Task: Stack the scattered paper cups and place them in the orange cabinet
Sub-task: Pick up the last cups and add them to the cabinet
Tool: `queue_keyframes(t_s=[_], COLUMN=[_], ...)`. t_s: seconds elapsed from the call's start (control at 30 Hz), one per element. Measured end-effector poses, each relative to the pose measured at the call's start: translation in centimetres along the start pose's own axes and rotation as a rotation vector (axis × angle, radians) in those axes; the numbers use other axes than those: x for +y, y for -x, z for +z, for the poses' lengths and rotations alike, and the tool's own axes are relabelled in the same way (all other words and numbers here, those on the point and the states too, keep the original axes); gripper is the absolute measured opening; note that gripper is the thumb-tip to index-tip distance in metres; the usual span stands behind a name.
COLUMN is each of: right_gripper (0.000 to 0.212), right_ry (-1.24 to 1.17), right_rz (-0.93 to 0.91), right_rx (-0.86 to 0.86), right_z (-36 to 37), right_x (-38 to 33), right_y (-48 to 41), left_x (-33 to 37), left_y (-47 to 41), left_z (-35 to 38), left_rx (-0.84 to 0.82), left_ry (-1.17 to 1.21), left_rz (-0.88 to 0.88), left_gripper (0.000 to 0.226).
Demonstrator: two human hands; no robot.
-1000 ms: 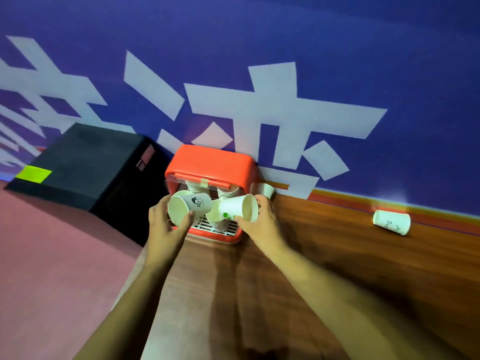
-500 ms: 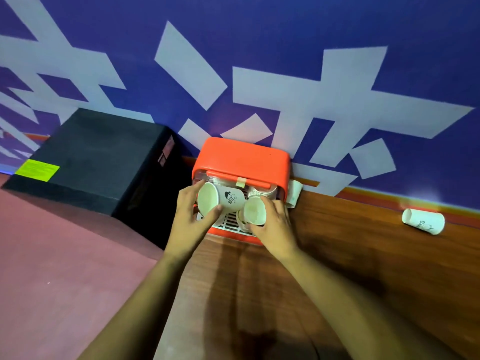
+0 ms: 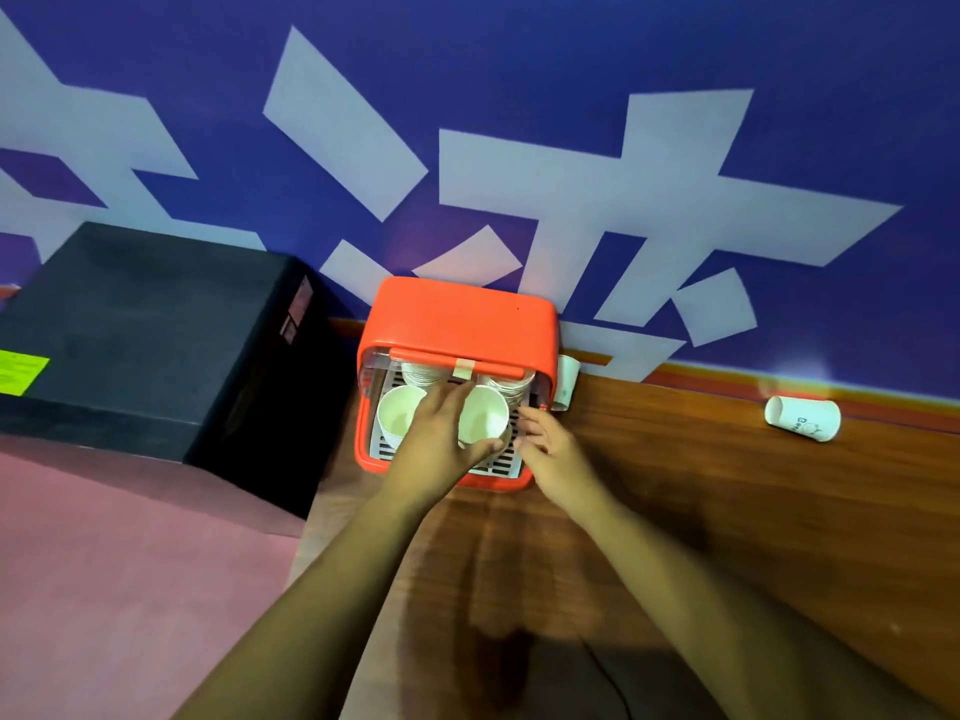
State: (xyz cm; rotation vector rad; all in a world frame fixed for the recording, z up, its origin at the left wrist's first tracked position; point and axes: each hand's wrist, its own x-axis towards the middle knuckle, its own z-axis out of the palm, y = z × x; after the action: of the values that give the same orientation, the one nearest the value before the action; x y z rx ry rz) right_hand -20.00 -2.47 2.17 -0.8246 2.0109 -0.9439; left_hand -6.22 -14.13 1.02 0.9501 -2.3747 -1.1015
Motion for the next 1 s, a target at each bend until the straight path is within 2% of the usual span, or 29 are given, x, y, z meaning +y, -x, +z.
queue_keyframes(t_s=[0.1,0.23,0.33,0.5,0.7,0.83,0.93,1.0], right_gripper=[0.034,0.037,0.047,0.054,0.046,0.047,0.051,0.047], right_ry=[-0.003,-0.114,-0.148,-0.034,0.017,0.036,0.104,0.118], right_rz=[0.011,0.072,0.078,0.022,-0.021,0.006,0.037,0.063], right_rx=[0.021,-0.017,0.015,0.088,0.216,0.172,0.170,0.174], right_z=[0.4,1.3,1.9,2.8,4.0,3.9,2.5,0.8], right_x=[0.2,0.7,1.0,2.3,2.5,2.8,3.3,4.7], right_y=[-0.4,-0.8,-1.1,-1.7,-2.1,-1.6,-0.4,0.6], left_x=[-0.3,-0.9,-2.2,-2.9,-3.1,-3.2,-3.7,-2.3], left_y=[0.0,0.7,1.2,1.5,1.2,2.0,3.2,4.7], left_z=[0.9,1.9,2.3,2.9,3.1,3.6,4.2,4.3], left_rx=[-0.027,-0.094,-0.070,-0.041,-0.018,-0.044,-0.027,0.007], left_ry=[-0.023,0.137,0.213,0.269,0.274,0.292,0.315,0.334], left_rz=[-0.046,-0.180,-0.238,-0.271,-0.283,-0.305,-0.428,-0.515], left_gripper=[0.077,0.069,0.055,0.051,0.050,0.050,0.061,0.041])
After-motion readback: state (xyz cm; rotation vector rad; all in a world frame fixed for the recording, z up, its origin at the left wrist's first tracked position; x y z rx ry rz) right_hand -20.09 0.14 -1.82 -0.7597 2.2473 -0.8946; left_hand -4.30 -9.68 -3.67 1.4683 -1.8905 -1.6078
